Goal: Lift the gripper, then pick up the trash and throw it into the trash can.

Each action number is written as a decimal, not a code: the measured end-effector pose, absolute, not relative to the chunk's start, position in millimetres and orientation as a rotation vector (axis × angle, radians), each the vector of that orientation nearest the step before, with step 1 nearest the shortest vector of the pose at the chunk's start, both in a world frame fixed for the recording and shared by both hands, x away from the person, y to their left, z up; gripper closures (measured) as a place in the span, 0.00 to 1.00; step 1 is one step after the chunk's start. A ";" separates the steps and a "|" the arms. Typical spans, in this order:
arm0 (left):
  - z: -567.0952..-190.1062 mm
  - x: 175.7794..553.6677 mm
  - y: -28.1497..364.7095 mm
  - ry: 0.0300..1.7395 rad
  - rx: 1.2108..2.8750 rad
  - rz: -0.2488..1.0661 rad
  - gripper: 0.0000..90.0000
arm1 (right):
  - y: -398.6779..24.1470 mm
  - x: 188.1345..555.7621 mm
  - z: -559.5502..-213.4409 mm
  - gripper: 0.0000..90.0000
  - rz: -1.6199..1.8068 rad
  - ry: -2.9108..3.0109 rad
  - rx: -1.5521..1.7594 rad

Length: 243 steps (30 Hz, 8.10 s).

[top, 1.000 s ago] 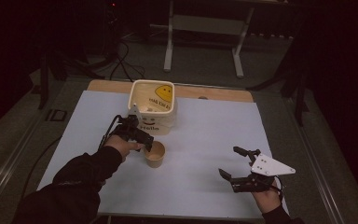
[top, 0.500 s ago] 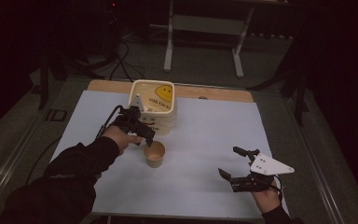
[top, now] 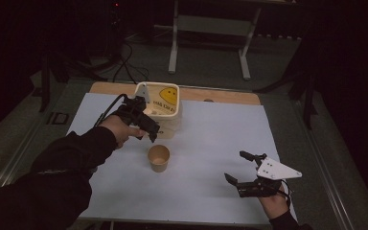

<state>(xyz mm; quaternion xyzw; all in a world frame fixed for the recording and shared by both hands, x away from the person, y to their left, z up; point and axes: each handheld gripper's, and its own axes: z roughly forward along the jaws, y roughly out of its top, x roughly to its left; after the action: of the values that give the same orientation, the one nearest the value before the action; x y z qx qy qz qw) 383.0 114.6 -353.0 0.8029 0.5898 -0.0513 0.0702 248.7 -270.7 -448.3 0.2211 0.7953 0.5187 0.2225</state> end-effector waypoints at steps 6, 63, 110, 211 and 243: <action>-332.5 383.5 115.3 1.729 2.434 -0.123 0.01 | -271.0 248.4 -448.4 0.14 1.427 2.199 0.608; -313.5 342.3 75.5 0.354 3.003 -0.046 0.01 | -269.8 241.4 -445.2 0.13 1.495 2.222 0.538; -397.1 352.6 43.6 0.096 3.127 -0.005 0.01 | -266.3 241.9 -449.1 0.13 1.483 2.277 0.519; -278.8 379.7 69.6 -0.041 3.061 0.074 0.26 | -273.1 249.0 -453.7 0.13 1.492 2.284 0.585; -224.0 429.3 73.6 -0.087 2.985 0.143 0.29 | -272.6 251.6 -458.2 0.13 1.470 2.309 0.609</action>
<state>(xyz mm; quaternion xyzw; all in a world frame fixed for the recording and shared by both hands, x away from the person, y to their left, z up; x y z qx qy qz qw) 429.3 73.6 -224.0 0.9955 -0.0289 0.0476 0.0761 251.6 -272.6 -458.2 0.2139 0.8117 0.5169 0.1679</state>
